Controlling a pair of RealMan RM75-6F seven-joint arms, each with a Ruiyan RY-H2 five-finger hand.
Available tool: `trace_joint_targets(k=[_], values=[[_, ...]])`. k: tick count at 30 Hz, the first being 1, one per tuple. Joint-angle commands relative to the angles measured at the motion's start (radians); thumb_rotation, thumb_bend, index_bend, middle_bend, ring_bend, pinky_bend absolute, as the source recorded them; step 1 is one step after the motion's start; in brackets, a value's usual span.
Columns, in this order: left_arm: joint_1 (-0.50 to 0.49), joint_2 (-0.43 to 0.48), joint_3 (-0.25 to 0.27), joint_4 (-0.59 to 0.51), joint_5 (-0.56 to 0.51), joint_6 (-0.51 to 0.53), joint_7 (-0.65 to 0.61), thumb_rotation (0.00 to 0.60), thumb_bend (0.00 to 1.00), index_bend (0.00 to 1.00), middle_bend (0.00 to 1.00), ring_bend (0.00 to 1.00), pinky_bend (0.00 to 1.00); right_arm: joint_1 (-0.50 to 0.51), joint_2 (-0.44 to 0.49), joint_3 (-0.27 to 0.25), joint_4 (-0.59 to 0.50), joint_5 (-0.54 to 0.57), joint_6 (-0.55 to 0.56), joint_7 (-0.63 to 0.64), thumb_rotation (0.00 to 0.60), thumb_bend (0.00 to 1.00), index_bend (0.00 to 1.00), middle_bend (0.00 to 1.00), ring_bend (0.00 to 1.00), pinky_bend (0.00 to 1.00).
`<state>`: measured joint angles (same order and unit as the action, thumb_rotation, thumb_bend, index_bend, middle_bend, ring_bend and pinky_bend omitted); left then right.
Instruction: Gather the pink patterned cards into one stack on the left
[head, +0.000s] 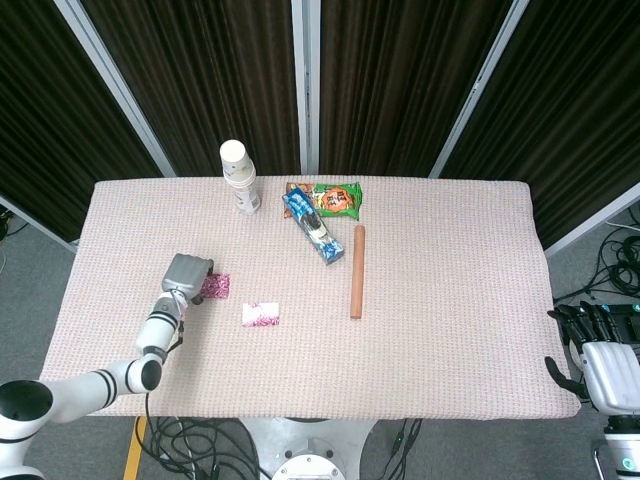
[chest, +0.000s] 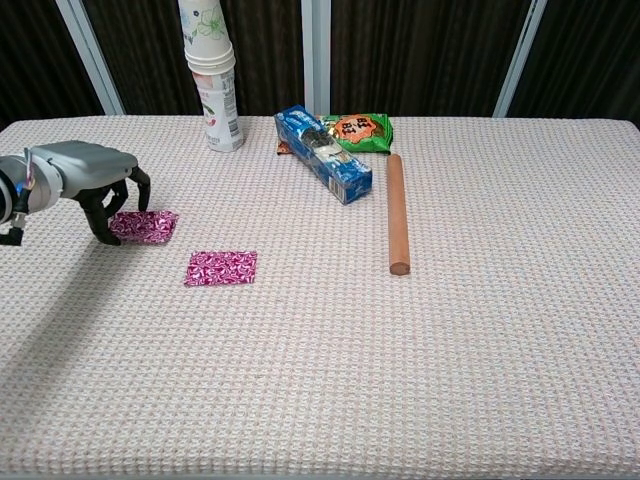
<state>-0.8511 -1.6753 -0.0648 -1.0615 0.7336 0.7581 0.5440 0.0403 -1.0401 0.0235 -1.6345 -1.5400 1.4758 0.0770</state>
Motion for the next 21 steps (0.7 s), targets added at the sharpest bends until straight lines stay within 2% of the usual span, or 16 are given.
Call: trace_joint_targets(k=[1, 8, 21], values=[[-0.004, 0.002, 0.000, 0.021, 0.018, -0.025, -0.009, 0.600, 0.23, 0.47, 0.81, 0.74, 0.91, -0.002, 0.001, 0.000, -0.002, 0.003, 0.001, -0.003, 0.583, 0.24, 0.19, 0.14, 0.05, 0.03], [-0.010, 0.002, -0.002, 0.064, 0.039, -0.084, -0.035, 0.600, 0.23, 0.46, 0.80, 0.73, 0.91, -0.004, -0.002, 0.000, -0.001, 0.010, -0.001, -0.003, 0.583, 0.24, 0.19, 0.14, 0.05, 0.03], [-0.019, 0.004, -0.014, 0.076, 0.042, -0.108, -0.041, 0.600, 0.23, 0.45, 0.80, 0.73, 0.91, -0.005, -0.005, 0.000, 0.009, 0.016, -0.004, 0.004, 0.579, 0.24, 0.19, 0.14, 0.05, 0.03]])
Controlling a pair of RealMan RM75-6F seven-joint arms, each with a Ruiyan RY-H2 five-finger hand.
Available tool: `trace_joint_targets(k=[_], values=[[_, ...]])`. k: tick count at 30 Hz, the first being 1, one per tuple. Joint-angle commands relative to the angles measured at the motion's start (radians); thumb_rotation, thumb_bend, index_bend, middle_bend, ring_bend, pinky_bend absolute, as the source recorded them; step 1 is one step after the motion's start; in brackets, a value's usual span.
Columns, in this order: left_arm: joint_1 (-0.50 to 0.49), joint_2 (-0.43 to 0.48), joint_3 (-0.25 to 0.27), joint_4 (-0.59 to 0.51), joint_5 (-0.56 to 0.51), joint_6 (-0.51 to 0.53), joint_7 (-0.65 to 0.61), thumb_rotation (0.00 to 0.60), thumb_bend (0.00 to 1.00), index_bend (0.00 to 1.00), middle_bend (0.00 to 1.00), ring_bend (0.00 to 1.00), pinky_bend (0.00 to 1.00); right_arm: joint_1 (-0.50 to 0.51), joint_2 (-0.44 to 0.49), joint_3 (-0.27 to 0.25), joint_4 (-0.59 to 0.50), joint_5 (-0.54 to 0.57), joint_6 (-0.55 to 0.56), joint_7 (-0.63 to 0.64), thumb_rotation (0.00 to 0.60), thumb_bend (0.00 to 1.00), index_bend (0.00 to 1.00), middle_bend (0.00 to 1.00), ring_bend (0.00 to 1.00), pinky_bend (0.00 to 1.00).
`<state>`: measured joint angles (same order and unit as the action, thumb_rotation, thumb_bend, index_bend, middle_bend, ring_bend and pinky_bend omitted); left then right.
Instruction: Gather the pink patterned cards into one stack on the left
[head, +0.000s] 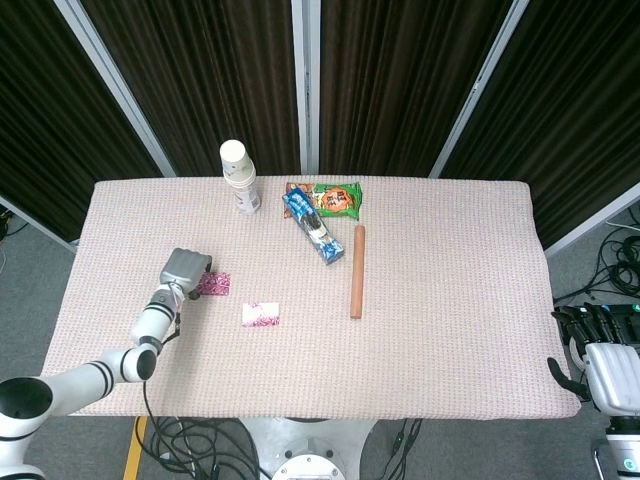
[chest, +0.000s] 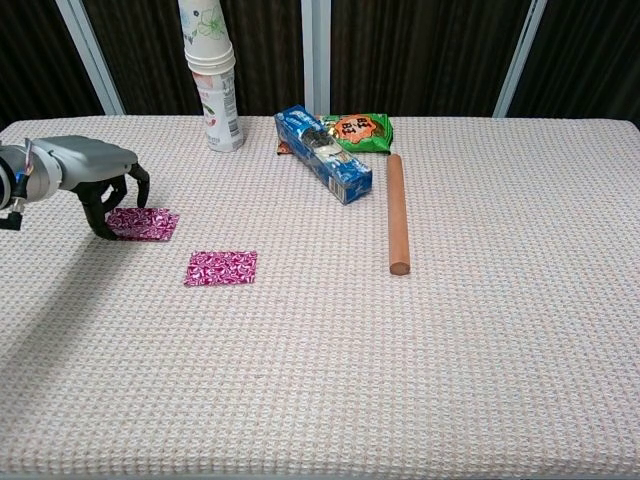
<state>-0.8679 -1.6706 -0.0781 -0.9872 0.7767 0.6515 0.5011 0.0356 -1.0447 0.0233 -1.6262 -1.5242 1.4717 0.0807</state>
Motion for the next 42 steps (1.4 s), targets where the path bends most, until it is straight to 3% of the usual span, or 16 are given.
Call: trace_joint_targets(k=[1, 22, 30, 35, 42], values=[[-0.003, -0.003, -0.002, 0.004, -0.003, -0.002, 0.003, 0.600, 0.22, 0.45, 0.80, 0.73, 0.91, -0.001, 0.000, 0.000, 0.001, 0.001, 0.001, 0.001, 0.577, 0.24, 0.19, 0.14, 0.05, 0.03], [-0.017, -0.012, -0.008, -0.010, -0.053, -0.006, 0.018, 0.600, 0.22, 0.43, 0.80, 0.73, 0.91, -0.002, 0.002, 0.001, 0.001, 0.003, 0.001, 0.001, 0.578, 0.24, 0.19, 0.14, 0.05, 0.03], [-0.027, 0.001, 0.012, -0.038, -0.076, 0.013, 0.074, 0.600, 0.23, 0.36, 0.79, 0.73, 0.91, -0.003, 0.004, 0.001, 0.003, 0.005, 0.001, 0.006, 0.583, 0.24, 0.19, 0.14, 0.05, 0.03], [-0.024, 0.032, 0.002, -0.120, -0.086, 0.063, 0.086, 0.600, 0.23, 0.33, 0.79, 0.73, 0.90, 0.000, 0.002, 0.002, 0.007, 0.001, -0.001, 0.011, 0.586, 0.24, 0.19, 0.14, 0.05, 0.03], [-0.022, 0.079, -0.019, -0.339, -0.095, 0.095, 0.059, 0.600, 0.22, 0.34, 0.79, 0.73, 0.90, 0.002, -0.002, 0.001, 0.014, -0.003, -0.002, 0.019, 0.578, 0.24, 0.19, 0.14, 0.05, 0.03]])
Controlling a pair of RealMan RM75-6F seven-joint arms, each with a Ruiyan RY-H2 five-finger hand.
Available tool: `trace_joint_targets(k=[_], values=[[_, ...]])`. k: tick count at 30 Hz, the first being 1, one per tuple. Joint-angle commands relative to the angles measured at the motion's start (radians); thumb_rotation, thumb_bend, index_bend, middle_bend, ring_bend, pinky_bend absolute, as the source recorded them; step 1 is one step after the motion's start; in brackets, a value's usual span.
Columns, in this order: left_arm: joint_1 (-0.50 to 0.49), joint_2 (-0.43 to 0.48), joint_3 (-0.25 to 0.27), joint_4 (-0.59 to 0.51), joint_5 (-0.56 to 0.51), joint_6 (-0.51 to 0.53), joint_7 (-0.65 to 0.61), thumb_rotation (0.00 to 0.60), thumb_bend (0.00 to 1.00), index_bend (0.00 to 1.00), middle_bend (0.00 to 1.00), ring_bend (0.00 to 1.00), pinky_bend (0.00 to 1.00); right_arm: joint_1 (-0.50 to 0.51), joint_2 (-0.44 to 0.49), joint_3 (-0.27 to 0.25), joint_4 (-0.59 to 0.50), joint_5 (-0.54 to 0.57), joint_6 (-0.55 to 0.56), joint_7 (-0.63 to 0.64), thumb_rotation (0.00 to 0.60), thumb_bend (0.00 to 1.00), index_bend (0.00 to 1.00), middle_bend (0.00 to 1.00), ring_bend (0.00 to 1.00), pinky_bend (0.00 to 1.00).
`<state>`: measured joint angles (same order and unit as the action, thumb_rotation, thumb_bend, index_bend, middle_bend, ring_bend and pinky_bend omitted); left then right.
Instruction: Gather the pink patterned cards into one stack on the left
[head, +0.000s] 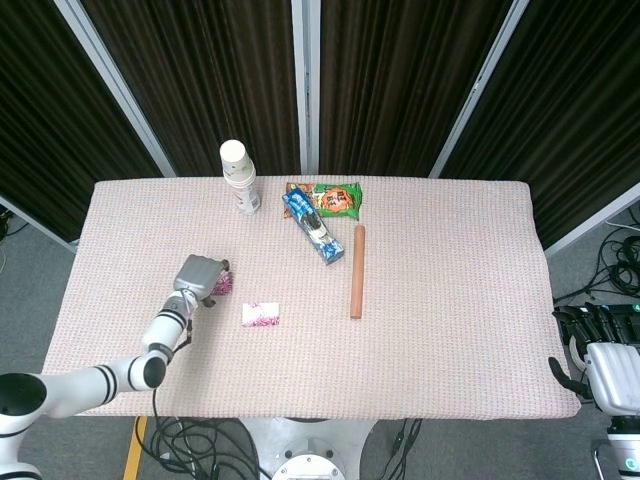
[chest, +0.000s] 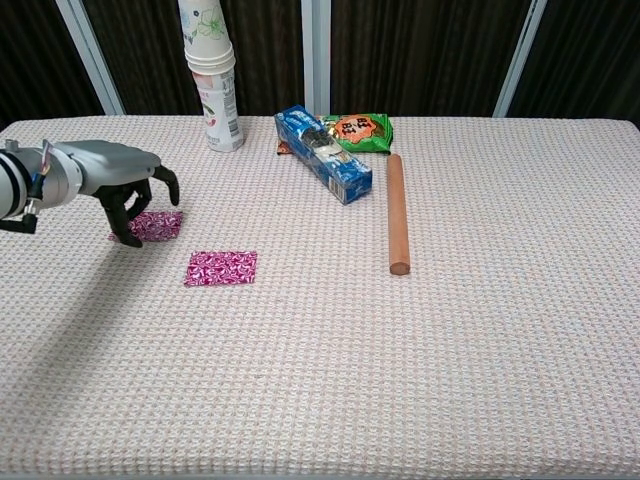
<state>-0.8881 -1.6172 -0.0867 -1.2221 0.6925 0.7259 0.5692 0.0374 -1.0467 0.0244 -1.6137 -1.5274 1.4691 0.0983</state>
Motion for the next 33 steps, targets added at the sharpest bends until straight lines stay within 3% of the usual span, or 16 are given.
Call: trace_joint_targets(k=[1, 6, 16, 33], values=[[-0.006, 0.024, -0.011, -0.123, -0.018, 0.024, -0.006, 0.600, 0.22, 0.34, 0.79, 0.73, 0.90, 0.000, 0.000, 0.000, 0.003, 0.000, 0.000, 0.003, 0.577, 0.24, 0.19, 0.14, 0.05, 0.03], [-0.037, -0.013, -0.020, -0.179, -0.077, 0.057, 0.022, 0.600, 0.22, 0.37, 0.79, 0.73, 0.90, -0.003, 0.001, -0.001, 0.011, 0.001, 0.003, 0.013, 0.581, 0.24, 0.19, 0.14, 0.05, 0.03], [-0.096, -0.092, -0.022, -0.191, -0.186, 0.126, 0.101, 0.600, 0.22, 0.40, 0.80, 0.73, 0.91, -0.006, 0.002, 0.000, 0.024, 0.007, 0.002, 0.029, 0.584, 0.24, 0.19, 0.14, 0.05, 0.03], [-0.117, -0.124, 0.000, -0.182, -0.296, 0.193, 0.188, 0.600, 0.22, 0.39, 0.80, 0.73, 0.91, -0.007, 0.000, -0.001, 0.036, 0.005, 0.002, 0.044, 0.580, 0.24, 0.19, 0.14, 0.05, 0.03]])
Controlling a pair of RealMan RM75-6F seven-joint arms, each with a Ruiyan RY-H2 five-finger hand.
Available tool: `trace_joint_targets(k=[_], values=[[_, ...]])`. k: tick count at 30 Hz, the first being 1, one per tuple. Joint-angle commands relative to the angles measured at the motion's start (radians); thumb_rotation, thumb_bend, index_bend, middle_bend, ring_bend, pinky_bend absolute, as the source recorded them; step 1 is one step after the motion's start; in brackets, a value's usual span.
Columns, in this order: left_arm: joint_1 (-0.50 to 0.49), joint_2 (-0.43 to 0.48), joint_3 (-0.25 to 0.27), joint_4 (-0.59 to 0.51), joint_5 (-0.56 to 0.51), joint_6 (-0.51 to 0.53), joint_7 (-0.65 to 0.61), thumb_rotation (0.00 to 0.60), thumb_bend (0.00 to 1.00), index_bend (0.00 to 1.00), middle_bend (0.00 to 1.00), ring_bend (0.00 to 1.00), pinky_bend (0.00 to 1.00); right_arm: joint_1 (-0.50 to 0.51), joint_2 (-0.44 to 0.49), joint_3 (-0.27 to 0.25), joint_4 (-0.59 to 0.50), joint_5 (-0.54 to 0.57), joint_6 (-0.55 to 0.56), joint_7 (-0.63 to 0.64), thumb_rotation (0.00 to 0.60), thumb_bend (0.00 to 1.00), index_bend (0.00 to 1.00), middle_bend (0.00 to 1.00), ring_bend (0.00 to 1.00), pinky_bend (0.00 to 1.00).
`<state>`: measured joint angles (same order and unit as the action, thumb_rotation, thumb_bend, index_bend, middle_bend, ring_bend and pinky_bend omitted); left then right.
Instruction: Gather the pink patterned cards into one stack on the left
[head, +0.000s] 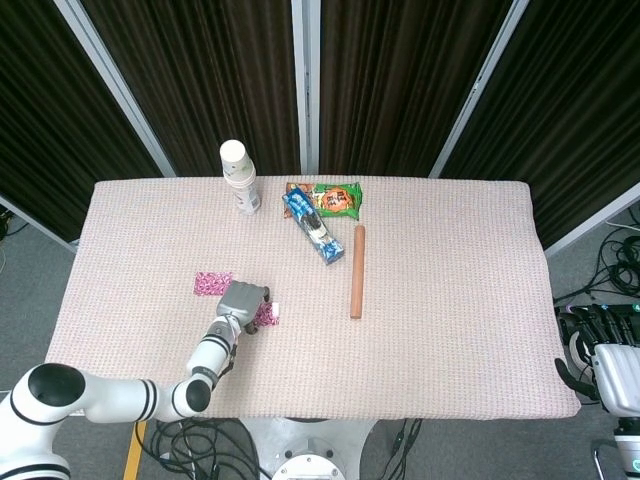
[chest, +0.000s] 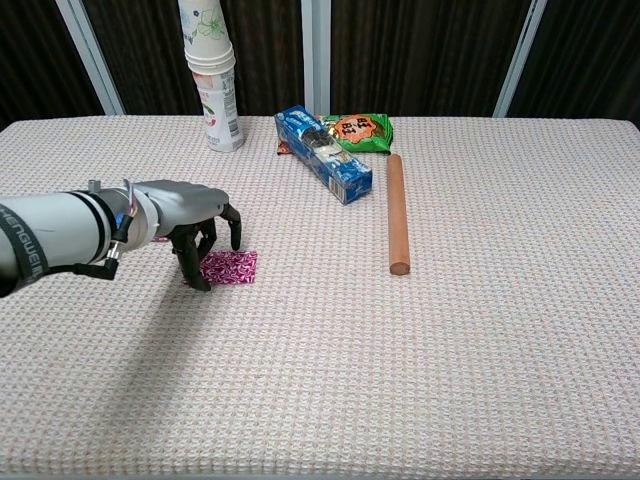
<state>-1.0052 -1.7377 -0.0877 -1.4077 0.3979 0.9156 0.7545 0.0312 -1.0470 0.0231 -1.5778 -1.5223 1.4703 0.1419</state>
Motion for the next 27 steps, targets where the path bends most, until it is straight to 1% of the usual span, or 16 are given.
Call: trace_joint_targets(k=[1, 15, 27], values=[[0.000, -0.007, 0.002, 0.007, -0.002, 0.007, 0.005, 0.600, 0.22, 0.39, 0.80, 0.73, 0.91, -0.001, 0.001, 0.000, 0.000, 0.000, 0.001, 0.001, 0.581, 0.24, 0.19, 0.14, 0.05, 0.03], [0.014, -0.030, 0.002, 0.029, 0.020, 0.013, 0.001, 0.600, 0.22, 0.39, 0.80, 0.73, 0.91, -0.004, 0.002, -0.001, 0.000, 0.000, 0.003, 0.000, 0.583, 0.24, 0.19, 0.14, 0.05, 0.03], [0.027, -0.045, -0.003, 0.051, 0.055, 0.019, -0.007, 0.600, 0.22, 0.49, 0.81, 0.73, 0.91, -0.004, 0.002, -0.001, -0.004, 0.002, 0.002, -0.005, 0.577, 0.24, 0.19, 0.14, 0.05, 0.03]])
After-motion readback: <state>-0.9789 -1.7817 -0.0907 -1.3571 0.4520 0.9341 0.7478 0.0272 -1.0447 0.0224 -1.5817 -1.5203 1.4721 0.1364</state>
